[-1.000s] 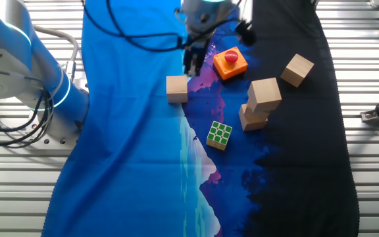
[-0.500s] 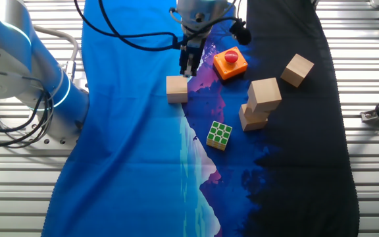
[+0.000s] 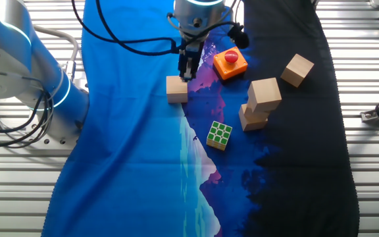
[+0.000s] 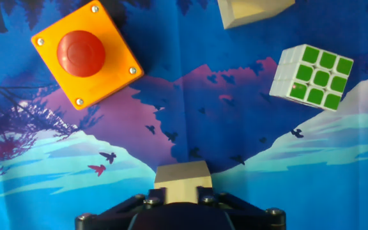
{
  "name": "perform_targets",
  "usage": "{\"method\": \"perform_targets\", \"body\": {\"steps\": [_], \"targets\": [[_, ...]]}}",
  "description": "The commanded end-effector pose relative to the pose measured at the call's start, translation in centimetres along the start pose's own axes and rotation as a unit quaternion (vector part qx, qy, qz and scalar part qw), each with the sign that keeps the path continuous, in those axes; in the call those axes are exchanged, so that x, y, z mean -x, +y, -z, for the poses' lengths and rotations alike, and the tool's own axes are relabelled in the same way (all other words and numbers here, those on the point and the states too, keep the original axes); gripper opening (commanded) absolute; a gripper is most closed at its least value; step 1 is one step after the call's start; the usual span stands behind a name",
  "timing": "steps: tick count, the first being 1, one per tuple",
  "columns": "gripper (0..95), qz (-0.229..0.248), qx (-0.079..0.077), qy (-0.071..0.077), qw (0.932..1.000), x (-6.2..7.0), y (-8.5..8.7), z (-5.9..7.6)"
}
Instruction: Stack the blocks in a vertical line of five
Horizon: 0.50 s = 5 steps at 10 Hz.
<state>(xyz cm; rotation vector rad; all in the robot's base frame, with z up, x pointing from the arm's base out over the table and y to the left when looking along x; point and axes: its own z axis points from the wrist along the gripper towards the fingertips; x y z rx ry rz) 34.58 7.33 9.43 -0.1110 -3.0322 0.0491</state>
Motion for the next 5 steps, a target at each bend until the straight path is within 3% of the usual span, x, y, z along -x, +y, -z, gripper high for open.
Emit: {"method": "perform_targets", "body": {"steps": [1,5], "targets": [[95.0,0.003,0.001,-0.001,1.0000,0.07,0.02,-0.18],[95.0,0.003,0.004,-0.001,1.0000,0.00,0.00,-0.13]]}}
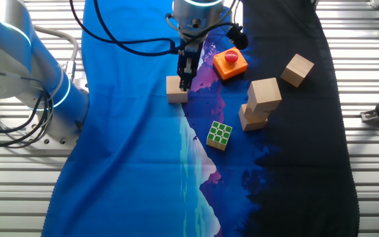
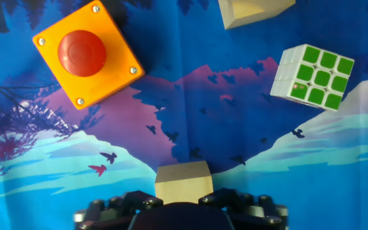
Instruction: Stack the blocks in a vertical line of five
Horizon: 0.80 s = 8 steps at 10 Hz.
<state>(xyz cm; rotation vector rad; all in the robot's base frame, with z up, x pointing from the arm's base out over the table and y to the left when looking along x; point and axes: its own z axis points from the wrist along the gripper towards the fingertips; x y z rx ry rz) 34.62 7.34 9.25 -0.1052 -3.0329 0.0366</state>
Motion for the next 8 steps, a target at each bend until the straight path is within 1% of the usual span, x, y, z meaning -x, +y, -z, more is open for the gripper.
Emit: {"method": "perform_targets", "body": {"steps": [1,3,6,8], "targets": [[95.0,0.000,0.000,0.000,1.0000,-0.1,-0.1,0.0],[95.0,-0.006,0.000,0.003,1.0000,-0.3,-0.3,-0.3],[95.0,-0.006,0.001,0.008,1.0000,-0.2,-0.5,-0.7],[95.0,-0.003,0.003,0.009,0.9999,0.0,-0.9,-1.4]]}}
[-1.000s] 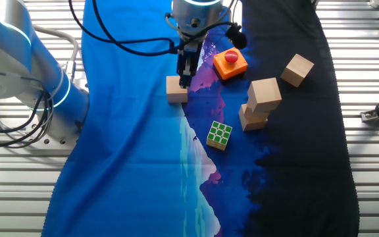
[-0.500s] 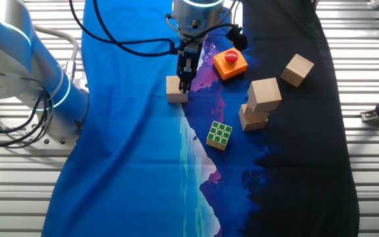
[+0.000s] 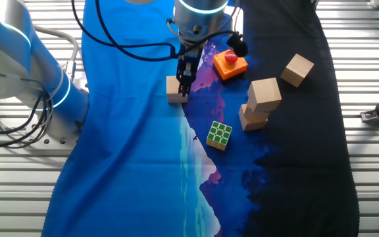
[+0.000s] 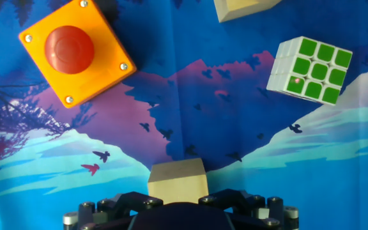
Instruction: Stack the blocks in a vertical line of five
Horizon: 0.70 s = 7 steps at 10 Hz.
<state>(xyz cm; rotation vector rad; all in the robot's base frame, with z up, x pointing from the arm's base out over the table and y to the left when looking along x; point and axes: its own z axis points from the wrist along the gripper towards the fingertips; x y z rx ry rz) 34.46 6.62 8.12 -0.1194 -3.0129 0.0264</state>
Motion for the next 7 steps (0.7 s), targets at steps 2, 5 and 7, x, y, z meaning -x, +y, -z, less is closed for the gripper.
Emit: {"method": "perform_targets", "body": {"steps": [2,5,7], "targets": [[95.0,0.003,0.005,0.001,1.0000,0.1,-0.4,-0.7],[95.0,0.006,0.010,0.004,0.9999,0.2,-0.4,-1.6],[95.0,0.006,0.011,0.006,0.9999,0.2,-0.4,-1.9]]}}
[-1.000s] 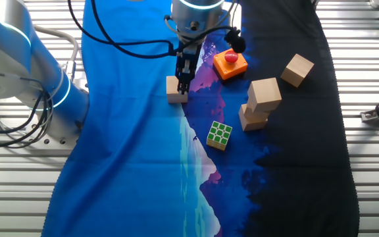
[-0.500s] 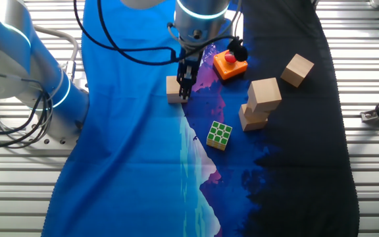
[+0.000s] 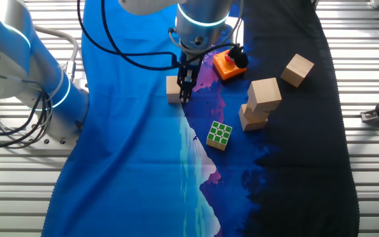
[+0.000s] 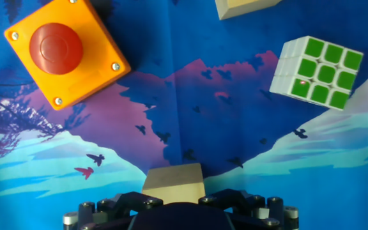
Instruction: Stack the blocks in a vertical line of five
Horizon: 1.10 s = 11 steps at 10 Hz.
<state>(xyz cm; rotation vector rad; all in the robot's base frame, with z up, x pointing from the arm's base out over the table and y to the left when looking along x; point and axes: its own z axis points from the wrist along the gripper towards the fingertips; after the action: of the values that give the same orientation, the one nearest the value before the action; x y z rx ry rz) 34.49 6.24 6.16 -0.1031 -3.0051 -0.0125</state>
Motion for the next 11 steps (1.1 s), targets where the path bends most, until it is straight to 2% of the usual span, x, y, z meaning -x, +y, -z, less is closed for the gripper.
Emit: {"method": "perform_targets", "body": {"steps": [1,2,6,7,8,9,10,11], "targets": [[95.0,-0.004,-0.002,0.002,1.0000,0.0,0.0,-0.1],[76.0,-0.005,-0.003,0.005,1.0000,0.0,0.0,-0.3],[76.0,-0.005,-0.004,0.005,1.0000,0.3,0.0,-1.2],[57.0,-0.005,-0.004,0.005,1.0000,0.3,0.0,-1.2],[57.0,-0.005,-0.005,0.005,1.0000,0.3,0.0,-1.3],[19.0,-0.007,-0.004,0.006,0.9999,0.3,0.0,-1.3],[0.0,-0.009,-0.004,0.009,0.9999,0.3,0.0,-1.3],[0.0,-0.009,-0.004,0.009,0.9999,0.3,0.0,-1.3]]}}
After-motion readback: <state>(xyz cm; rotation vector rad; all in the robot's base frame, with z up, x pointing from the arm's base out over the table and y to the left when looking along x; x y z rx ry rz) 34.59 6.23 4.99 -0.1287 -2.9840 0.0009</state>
